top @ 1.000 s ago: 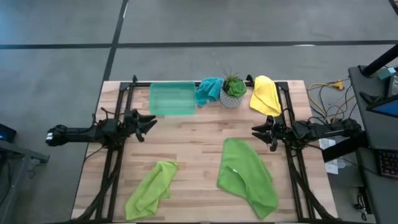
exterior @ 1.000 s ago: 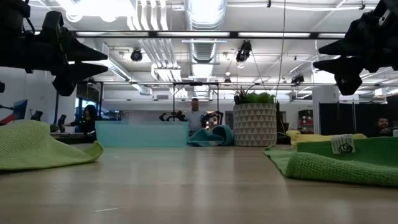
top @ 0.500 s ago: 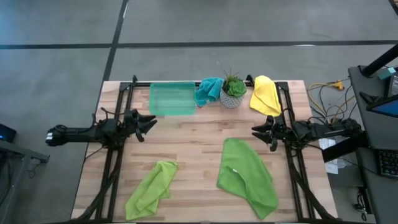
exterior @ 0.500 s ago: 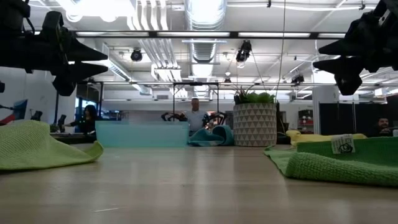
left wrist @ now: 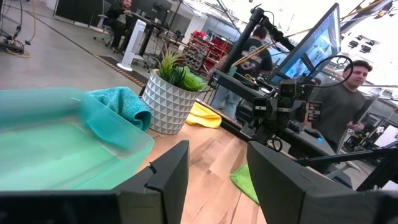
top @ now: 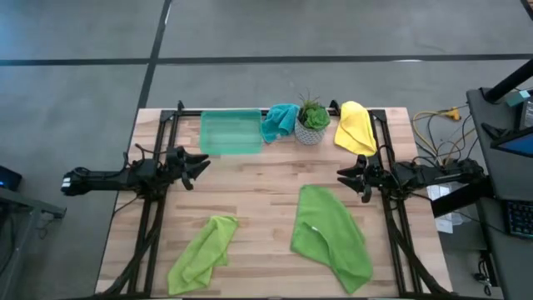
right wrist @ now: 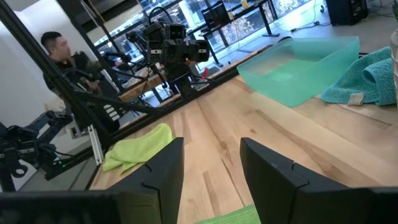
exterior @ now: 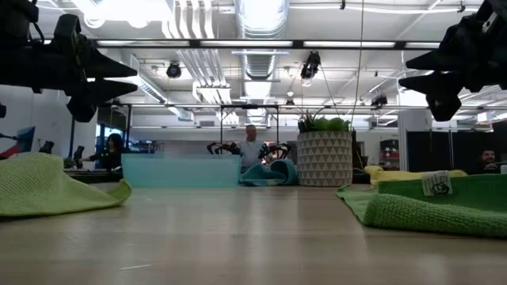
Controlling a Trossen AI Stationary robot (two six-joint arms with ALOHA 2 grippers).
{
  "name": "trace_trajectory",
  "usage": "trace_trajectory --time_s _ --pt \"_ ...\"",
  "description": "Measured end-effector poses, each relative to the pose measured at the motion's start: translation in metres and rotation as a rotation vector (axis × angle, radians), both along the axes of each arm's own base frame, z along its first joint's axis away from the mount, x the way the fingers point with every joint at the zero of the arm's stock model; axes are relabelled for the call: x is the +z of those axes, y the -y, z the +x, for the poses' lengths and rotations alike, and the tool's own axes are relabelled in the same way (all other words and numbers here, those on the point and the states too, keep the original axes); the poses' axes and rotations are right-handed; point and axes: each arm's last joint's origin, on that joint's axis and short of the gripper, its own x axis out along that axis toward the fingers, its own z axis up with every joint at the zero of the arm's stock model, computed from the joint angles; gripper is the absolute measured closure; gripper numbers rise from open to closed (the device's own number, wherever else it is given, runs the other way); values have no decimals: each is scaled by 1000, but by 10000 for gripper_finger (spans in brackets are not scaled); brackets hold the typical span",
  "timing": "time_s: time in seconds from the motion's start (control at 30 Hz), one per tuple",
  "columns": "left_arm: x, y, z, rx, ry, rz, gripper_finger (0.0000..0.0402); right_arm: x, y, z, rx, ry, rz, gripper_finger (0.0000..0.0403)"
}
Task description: Fold microfiber towels
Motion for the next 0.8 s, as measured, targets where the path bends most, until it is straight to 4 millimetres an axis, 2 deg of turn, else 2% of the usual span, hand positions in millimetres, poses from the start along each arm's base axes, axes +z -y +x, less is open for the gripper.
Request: trace_trajectory --time_s 0.33,0.43,0.53,0.63,0.8 --pt "0 0 0 1 -3 6 252 1 0 0 -3 6 -1 250" --pt "0 0 0 -2 -69 158 252 2 0 0 -8 17 -13 250" --pt "1 0 0 -4 -166 409 252 6 0 0 -8 63 3 250" --pt "9 0 0 19 -126 522 252 12 0 0 -7 140 157 250" --pt "27 0 -4 74 52 547 252 25 1 -2 -6 299 411 250"
